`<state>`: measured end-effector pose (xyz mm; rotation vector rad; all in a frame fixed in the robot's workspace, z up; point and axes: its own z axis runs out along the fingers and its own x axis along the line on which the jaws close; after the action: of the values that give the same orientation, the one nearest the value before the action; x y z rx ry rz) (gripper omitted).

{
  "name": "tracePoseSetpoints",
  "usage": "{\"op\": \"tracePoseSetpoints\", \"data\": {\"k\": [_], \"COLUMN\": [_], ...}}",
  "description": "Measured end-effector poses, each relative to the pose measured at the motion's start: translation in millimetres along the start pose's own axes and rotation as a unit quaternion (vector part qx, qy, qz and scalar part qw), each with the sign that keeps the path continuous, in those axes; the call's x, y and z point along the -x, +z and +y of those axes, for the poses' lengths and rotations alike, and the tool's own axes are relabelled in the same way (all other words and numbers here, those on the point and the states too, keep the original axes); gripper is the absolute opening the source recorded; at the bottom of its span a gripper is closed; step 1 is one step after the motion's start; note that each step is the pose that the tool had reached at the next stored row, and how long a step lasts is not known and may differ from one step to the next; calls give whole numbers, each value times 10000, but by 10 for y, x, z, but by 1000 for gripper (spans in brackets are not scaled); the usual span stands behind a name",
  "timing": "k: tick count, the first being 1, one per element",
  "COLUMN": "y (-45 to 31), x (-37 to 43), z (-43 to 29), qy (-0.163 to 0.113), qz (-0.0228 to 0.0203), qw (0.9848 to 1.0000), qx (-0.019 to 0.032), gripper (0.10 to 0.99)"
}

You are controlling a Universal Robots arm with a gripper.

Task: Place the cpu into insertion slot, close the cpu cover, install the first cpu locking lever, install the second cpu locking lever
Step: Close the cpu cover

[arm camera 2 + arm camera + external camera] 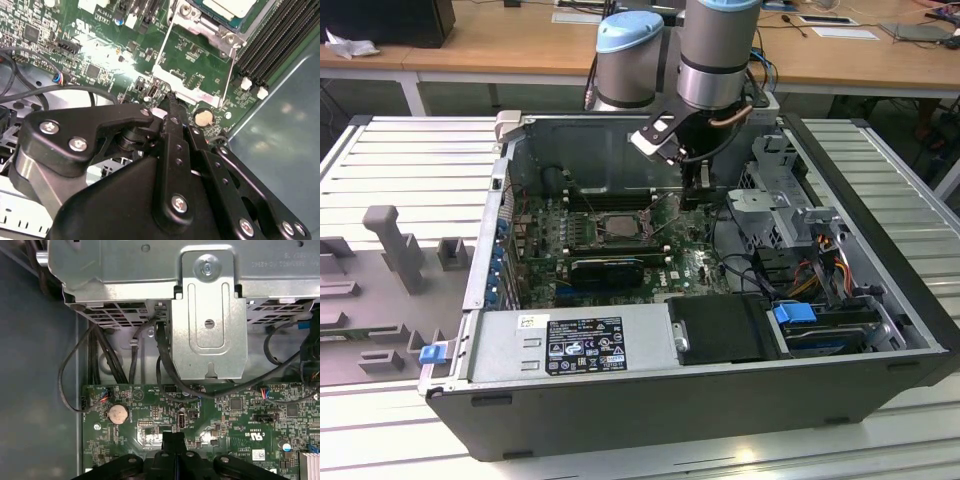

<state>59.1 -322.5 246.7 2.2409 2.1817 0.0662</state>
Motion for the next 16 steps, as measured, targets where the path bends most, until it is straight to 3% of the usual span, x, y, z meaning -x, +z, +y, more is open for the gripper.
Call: {"op": "tracePoseSetpoints", "data": {"k": [16], "y": [-4], "x": [2], "z": [-103], "qy": [1], "qz": [35], "qw": [10000], "qx": [-1], "gripper": [106]}}
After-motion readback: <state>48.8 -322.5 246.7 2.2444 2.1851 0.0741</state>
